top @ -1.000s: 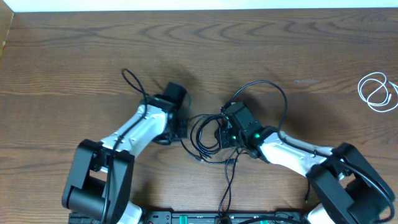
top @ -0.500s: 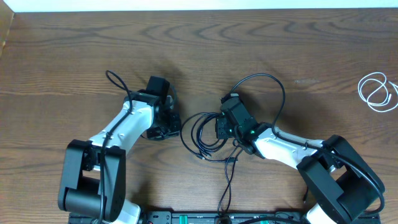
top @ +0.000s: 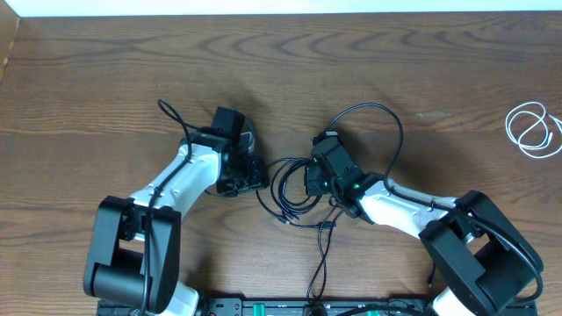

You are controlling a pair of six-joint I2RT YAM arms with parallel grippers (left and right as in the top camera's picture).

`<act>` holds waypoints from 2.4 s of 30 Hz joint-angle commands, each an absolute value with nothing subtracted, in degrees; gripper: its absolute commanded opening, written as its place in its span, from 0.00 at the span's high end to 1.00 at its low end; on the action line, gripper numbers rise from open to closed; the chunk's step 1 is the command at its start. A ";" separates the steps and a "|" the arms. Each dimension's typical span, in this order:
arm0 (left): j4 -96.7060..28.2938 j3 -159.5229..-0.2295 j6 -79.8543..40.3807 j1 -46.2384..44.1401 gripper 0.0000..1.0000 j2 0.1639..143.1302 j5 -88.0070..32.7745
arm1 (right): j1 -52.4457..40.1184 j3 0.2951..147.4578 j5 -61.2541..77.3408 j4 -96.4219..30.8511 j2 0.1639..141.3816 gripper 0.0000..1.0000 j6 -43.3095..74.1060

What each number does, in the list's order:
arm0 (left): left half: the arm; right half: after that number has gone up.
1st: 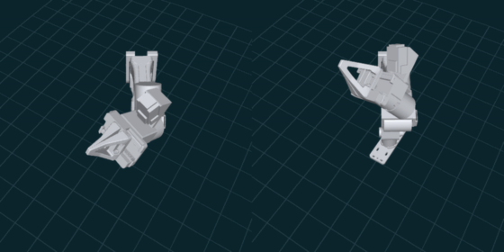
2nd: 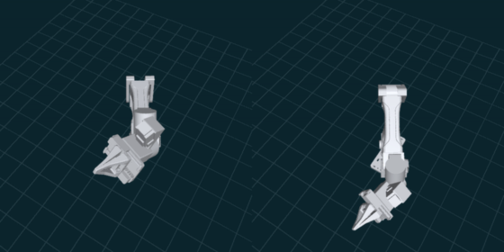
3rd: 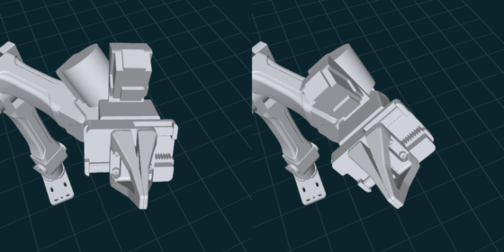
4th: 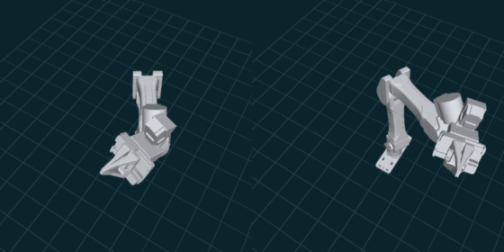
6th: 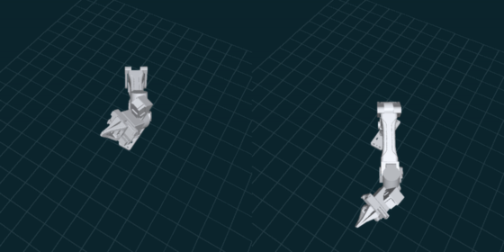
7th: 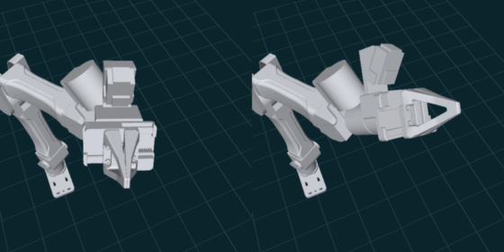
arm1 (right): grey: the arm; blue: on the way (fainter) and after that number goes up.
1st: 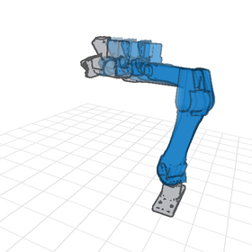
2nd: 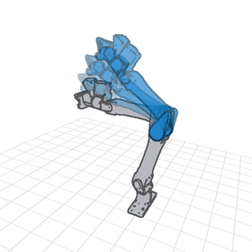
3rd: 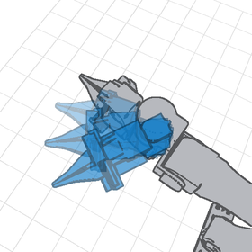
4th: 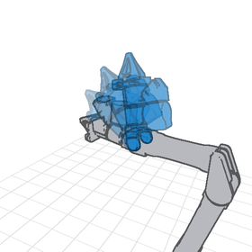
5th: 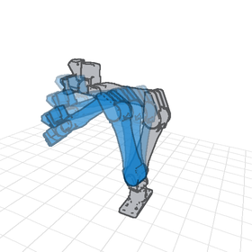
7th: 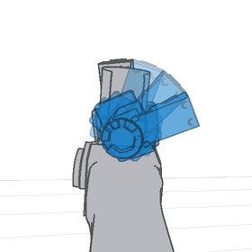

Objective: Untangle cables

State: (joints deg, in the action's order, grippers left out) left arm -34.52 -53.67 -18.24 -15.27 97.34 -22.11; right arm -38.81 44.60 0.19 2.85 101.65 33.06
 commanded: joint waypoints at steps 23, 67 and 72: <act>-27.24 -44.49 -20.84 -20.97 0.53 98.17 -9.56 | -38.35 42.26 1.19 0.97 105.12 0.76 33.82; -34.04 -47.92 -25.56 -26.74 0.43 98.04 -1.83 | -38.24 42.28 8.56 -2.61 99.22 0.59 33.36; -39.72 -53.60 -25.65 -26.72 0.43 98.04 -1.85 | -38.24 42.28 8.54 -2.61 99.22 0.58 33.34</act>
State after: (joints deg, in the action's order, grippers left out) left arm -38.02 -51.44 -25.15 -26.74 96.92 -1.58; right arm -38.11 44.03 8.43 -1.48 98.72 33.04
